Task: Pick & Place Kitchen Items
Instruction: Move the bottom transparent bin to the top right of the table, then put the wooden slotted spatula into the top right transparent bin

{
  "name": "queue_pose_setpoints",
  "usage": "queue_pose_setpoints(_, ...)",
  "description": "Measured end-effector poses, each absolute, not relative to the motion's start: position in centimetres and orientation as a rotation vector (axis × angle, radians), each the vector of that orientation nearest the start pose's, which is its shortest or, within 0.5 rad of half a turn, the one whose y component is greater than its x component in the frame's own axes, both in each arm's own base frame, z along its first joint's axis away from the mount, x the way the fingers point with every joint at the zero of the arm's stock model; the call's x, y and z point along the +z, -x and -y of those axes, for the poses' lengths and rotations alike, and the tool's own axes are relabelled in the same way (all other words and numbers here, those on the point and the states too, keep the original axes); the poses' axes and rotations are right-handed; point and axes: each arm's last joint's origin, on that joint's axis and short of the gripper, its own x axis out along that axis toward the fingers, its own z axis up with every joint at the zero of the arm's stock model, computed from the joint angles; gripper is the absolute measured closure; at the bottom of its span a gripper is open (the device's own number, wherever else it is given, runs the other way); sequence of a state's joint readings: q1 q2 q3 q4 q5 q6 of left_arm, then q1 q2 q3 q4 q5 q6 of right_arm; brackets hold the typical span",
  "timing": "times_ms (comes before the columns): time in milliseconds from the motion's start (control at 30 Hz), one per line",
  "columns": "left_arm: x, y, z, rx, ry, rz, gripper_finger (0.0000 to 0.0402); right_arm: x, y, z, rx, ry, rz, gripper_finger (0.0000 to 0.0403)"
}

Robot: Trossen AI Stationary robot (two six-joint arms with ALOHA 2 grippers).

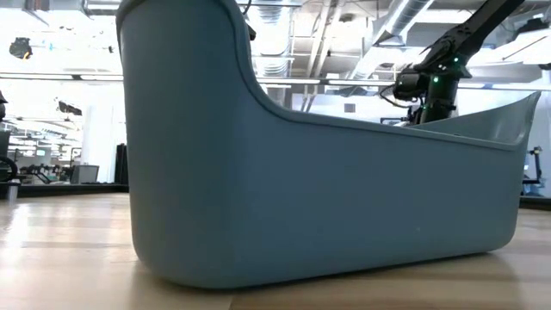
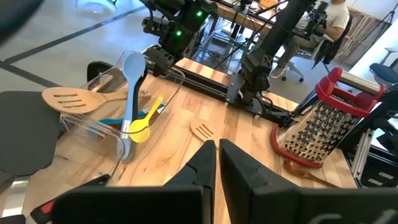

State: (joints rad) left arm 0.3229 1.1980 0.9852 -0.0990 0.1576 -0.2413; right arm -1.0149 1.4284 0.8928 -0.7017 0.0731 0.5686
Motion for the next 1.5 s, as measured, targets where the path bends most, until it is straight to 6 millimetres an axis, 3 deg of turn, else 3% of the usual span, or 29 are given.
queue_pose_setpoints(500,32.6,-25.5,-8.1,0.201,0.316,-0.288,0.0395,25.3,-11.8,19.3,-1.246,-0.952,-0.639,0.0316)
queue_pose_setpoints(767,32.5,-25.5,-8.0,0.202,0.319,-0.296,0.0395,28.4,-11.7,15.5,-1.069,-0.927,-0.535,0.0322)
queue_pose_setpoints(933,32.5,-25.5,-8.0,0.203,0.325,-0.296,0.0395,29.4,-12.3,12.7,-0.956,-0.896,-0.534,0.036)
queue_pose_setpoints(1033,32.5,-25.5,-8.0,0.203,0.327,-0.296,0.0395,29.8,-13.0,11.3,-0.836,-0.891,-0.543,0.0394)
queue_pose_setpoints(1200,32.5,-25.5,-8.0,0.203,0.327,-0.296,0.0395,29.5,-14.8,9.6,-0.65,-0.908,-0.622,0.04)
queue_pose_setpoints(1500,32.5,-25.5,-8.0,0.203,0.327,-0.295,0.0395,26.6,-18.7,6.9,-0.322,-0.963,-0.946,0.0402)
